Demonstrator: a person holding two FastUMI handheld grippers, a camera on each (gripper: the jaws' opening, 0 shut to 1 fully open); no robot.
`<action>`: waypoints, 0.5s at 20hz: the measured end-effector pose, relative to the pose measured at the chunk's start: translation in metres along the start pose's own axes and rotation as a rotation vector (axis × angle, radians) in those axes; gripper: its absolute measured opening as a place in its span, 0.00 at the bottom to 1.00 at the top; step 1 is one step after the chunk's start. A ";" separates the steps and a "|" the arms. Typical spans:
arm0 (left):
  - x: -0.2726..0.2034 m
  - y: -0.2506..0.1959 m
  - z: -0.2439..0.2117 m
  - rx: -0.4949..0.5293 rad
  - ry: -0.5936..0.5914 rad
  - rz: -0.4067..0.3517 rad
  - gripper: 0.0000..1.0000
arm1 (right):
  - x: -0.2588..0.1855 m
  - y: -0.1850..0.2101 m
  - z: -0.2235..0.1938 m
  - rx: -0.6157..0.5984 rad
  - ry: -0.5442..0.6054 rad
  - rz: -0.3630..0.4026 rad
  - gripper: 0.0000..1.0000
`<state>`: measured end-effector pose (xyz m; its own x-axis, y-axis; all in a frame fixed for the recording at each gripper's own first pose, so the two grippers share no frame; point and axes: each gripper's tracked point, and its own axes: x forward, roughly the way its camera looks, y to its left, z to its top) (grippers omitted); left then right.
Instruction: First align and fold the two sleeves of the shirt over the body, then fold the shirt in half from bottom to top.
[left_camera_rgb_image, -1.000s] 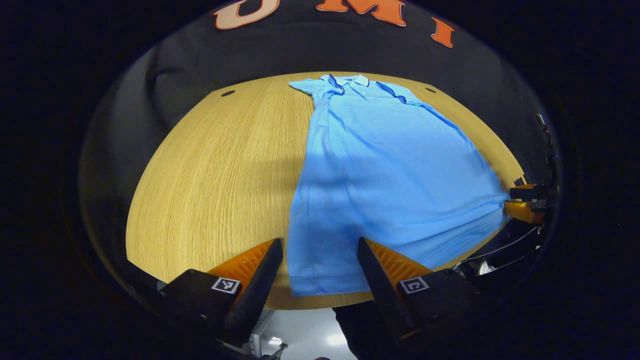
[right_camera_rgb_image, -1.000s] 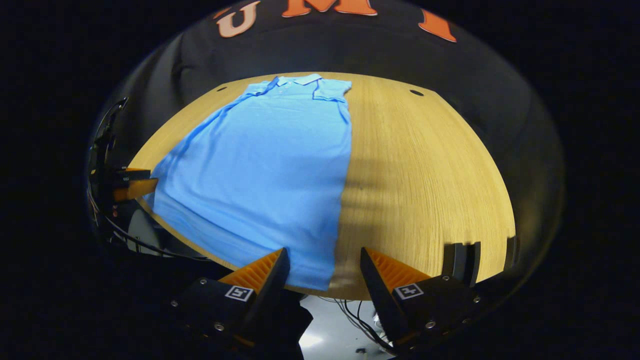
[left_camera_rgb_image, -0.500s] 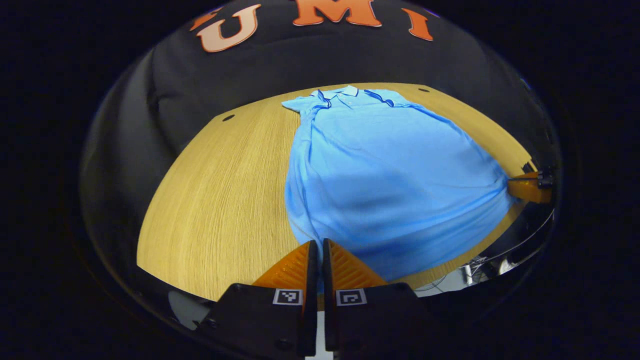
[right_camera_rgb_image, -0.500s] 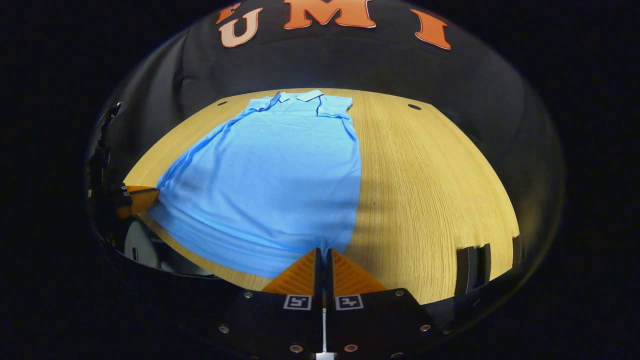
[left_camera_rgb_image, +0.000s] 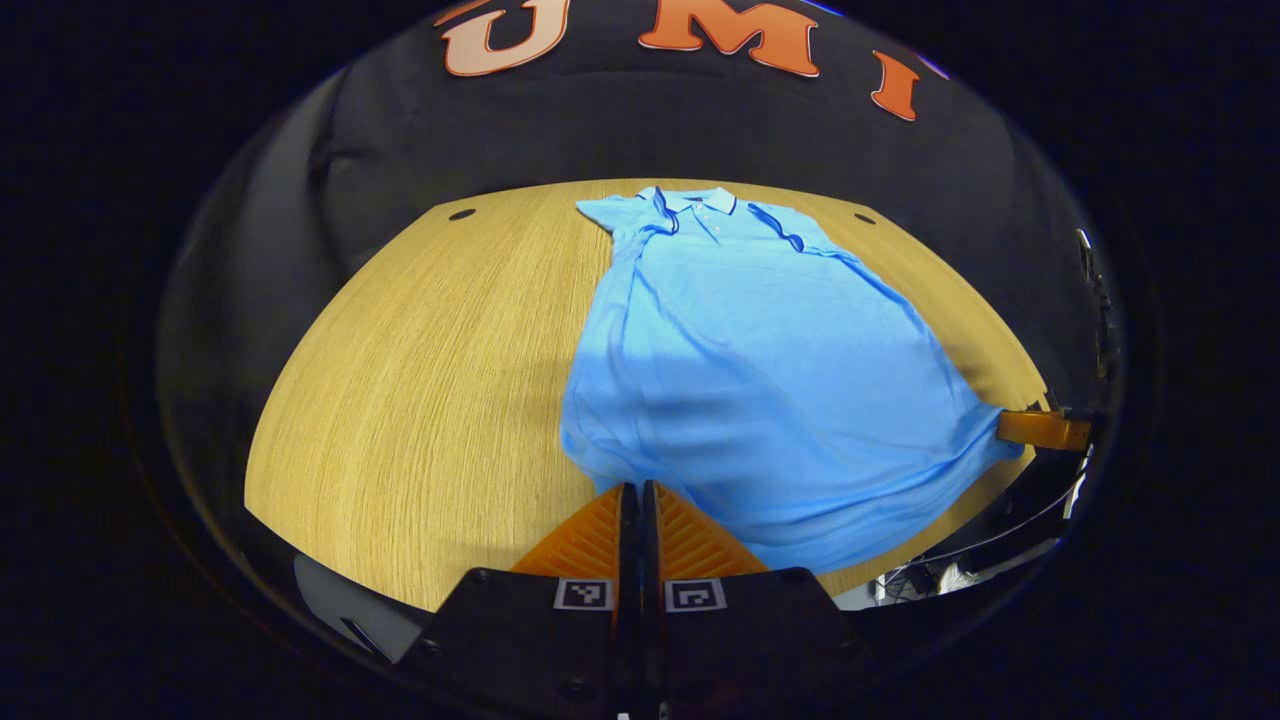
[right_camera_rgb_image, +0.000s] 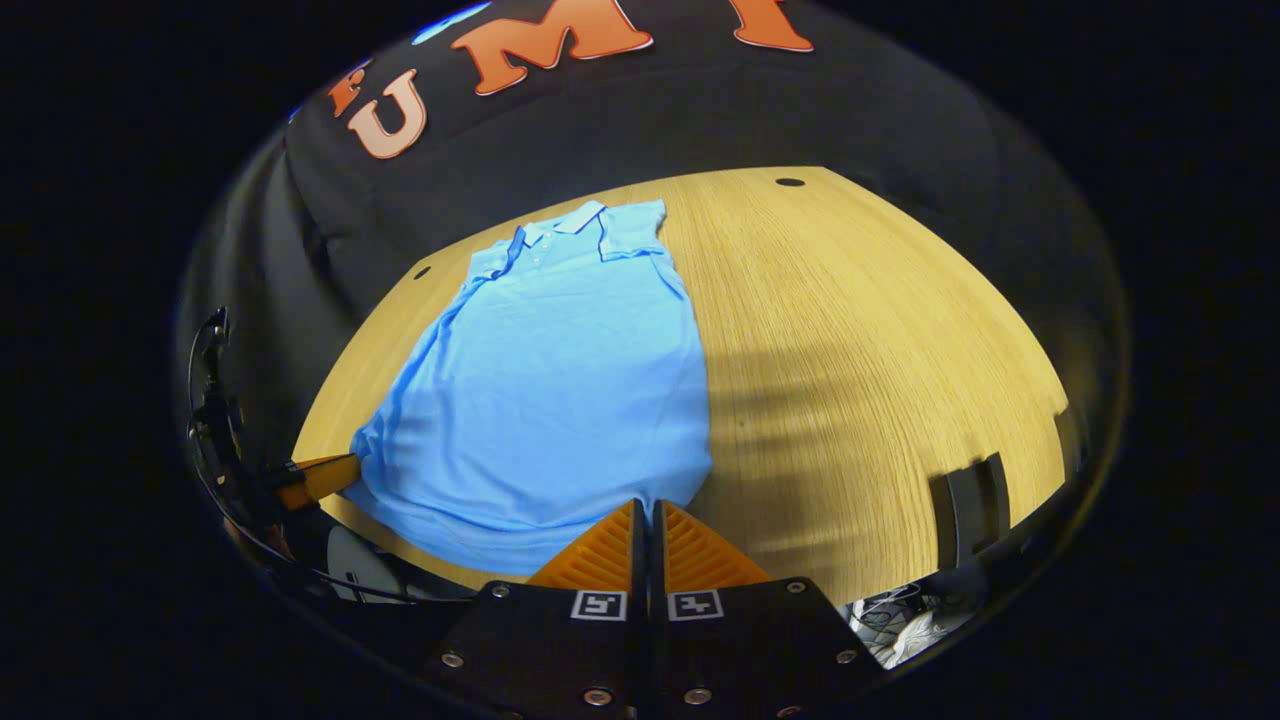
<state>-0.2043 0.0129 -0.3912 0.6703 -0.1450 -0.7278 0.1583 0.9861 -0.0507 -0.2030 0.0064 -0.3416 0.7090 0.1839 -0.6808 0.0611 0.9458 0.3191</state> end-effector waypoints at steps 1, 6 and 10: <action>-0.002 -0.003 0.010 0.000 -0.021 -0.007 0.06 | -0.001 0.003 0.006 0.000 -0.013 0.009 0.01; -0.014 -0.008 0.068 -0.024 -0.128 -0.010 0.06 | -0.003 0.007 0.053 0.030 -0.110 0.041 0.01; -0.020 -0.003 0.113 -0.045 -0.205 0.000 0.05 | -0.006 0.005 0.091 0.019 -0.181 0.055 0.01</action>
<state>-0.1370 0.0033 -0.2992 0.8046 -0.1539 -0.5736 0.1289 0.9881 -0.0843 -0.1429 -0.0148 -0.2757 0.8266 0.1823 -0.5325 0.0309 0.9300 0.3663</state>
